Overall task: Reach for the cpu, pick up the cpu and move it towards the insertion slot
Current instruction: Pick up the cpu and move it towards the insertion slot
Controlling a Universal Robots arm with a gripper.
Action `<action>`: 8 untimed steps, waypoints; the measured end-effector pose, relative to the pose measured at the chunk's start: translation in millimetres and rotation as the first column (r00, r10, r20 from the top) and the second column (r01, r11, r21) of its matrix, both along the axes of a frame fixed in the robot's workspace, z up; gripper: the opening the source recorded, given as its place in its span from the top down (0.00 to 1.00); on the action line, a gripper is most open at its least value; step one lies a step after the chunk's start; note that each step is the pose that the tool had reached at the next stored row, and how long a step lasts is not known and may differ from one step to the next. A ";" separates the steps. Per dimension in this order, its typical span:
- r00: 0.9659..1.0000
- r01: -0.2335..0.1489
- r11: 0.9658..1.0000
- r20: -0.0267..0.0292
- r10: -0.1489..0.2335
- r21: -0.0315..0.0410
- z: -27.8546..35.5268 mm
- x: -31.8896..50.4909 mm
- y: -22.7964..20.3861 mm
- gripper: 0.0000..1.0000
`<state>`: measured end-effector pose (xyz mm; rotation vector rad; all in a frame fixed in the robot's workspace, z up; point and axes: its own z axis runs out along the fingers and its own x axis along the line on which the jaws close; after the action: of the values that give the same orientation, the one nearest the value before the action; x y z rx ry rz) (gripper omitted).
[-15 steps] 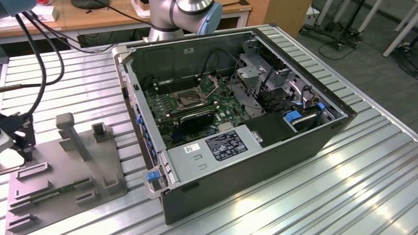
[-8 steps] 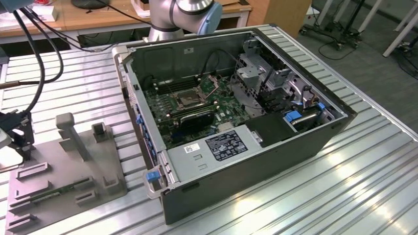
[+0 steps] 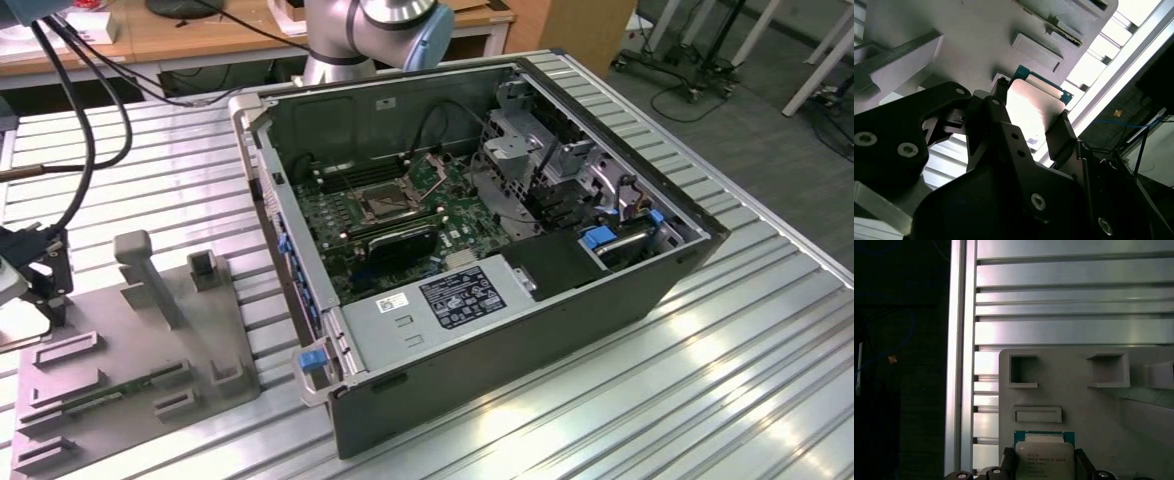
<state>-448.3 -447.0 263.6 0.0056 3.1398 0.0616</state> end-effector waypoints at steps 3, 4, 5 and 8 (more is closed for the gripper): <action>1.000 0.000 1.000 0.000 0.000 0.000 0.2 0.2 0.0 0.45; 1.000 0.000 1.000 0.000 0.000 0.000 0.2 0.2 0.0 0.45; 1.000 0.000 1.000 0.000 0.000 0.000 0.5 0.2 0.0 0.45; 1.000 0.000 1.000 0.000 0.000 0.000 2.3 0.2 0.0 0.45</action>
<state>-448.1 -447.0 265.8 0.0055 3.1399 0.0615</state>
